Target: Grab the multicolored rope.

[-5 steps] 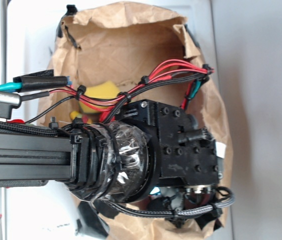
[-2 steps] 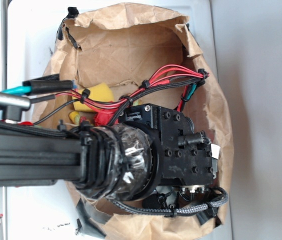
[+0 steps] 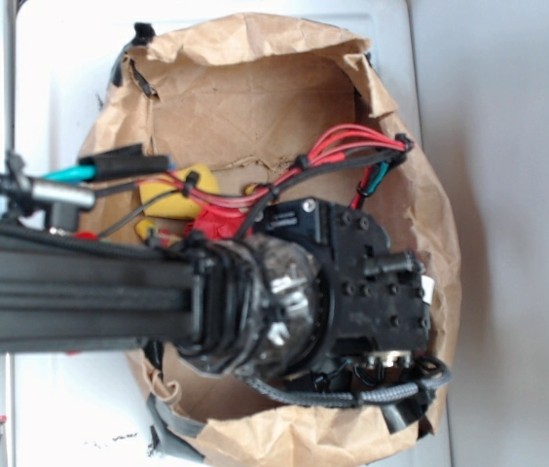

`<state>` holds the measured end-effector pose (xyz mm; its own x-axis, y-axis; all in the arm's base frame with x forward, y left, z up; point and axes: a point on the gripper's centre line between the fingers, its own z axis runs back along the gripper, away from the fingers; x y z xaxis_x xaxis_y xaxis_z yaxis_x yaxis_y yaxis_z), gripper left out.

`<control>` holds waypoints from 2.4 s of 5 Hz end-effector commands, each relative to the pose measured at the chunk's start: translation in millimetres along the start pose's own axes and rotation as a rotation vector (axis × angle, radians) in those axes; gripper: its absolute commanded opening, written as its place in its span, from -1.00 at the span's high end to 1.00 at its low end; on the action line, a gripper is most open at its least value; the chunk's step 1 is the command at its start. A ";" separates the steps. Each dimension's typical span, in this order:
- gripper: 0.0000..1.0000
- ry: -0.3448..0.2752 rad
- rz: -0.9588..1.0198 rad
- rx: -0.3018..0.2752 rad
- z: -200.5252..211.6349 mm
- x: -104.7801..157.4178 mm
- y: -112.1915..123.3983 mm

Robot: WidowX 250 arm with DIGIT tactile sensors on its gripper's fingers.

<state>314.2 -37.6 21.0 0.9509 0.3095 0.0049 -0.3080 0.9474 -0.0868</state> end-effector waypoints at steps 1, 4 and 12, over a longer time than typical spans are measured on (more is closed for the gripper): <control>1.00 -0.026 0.047 0.010 3.7 9.1 -2.2; 1.00 -0.036 0.058 -0.005 12.1 14.9 5.1; 1.00 -0.178 -0.125 -0.018 169.4 -21.8 19.9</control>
<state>279.3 -12.0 162.0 0.9749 0.1961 0.1055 -0.1904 0.9797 -0.0622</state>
